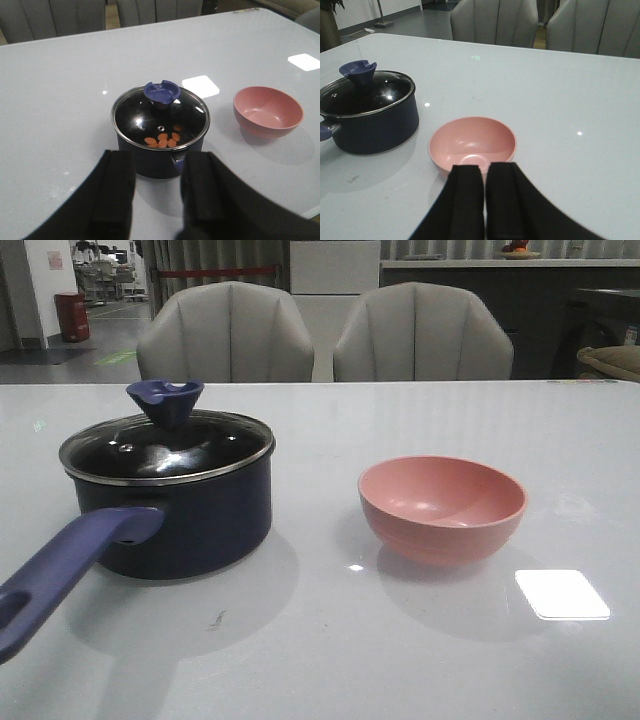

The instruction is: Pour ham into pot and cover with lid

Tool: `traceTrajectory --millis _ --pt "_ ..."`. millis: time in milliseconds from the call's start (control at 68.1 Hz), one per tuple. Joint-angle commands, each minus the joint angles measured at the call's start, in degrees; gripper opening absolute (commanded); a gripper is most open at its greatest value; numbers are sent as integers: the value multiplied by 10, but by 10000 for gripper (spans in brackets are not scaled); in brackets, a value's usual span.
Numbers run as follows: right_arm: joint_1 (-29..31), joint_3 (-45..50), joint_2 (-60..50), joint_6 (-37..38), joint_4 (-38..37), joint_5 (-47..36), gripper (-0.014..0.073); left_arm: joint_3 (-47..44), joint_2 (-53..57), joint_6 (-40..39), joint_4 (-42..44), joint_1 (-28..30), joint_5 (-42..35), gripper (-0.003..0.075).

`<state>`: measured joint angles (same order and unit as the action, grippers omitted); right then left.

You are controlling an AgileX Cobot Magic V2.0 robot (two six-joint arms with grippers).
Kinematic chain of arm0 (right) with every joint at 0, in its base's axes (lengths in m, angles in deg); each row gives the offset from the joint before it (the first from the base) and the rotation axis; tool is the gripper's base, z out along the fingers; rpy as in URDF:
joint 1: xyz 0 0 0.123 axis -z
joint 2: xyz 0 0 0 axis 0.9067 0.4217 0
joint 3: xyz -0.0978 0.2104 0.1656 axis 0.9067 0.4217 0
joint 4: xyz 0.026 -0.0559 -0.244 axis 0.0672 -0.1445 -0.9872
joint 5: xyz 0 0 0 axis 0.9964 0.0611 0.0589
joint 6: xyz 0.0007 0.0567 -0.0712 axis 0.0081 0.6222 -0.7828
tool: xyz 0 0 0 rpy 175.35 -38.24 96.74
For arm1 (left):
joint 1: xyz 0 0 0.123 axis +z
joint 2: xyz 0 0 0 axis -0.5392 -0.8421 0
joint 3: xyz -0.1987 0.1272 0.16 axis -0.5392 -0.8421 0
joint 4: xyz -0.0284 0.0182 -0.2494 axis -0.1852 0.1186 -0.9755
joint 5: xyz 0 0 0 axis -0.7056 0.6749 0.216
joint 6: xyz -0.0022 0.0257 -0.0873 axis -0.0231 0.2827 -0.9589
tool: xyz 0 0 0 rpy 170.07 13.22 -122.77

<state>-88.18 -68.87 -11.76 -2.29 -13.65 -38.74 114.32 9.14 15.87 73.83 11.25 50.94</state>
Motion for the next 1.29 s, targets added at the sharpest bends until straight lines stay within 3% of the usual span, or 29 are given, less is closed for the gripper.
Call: traceTrajectory --millis 0,191,867,955,1043,1278 --pt "0 -16 3 -4 -4 -49 186 -9 42 -2 -6 -2 -61 102" --pt "0 -16 3 -4 -4 -49 186 -19 93 -2 -6 -2 -57 113" --pt "0 -16 3 -4 -4 -49 186 -45 93 -2 13 6 -82 113" --pt "0 -16 3 -4 -4 -49 186 -90 102 -3 39 35 -144 113" --pt "0 -16 3 -4 -4 -49 186 -164 127 -3 59 81 -253 113" --pt "0 -16 3 -4 -4 -49 186 -308 187 -7 65 161 -377 113"
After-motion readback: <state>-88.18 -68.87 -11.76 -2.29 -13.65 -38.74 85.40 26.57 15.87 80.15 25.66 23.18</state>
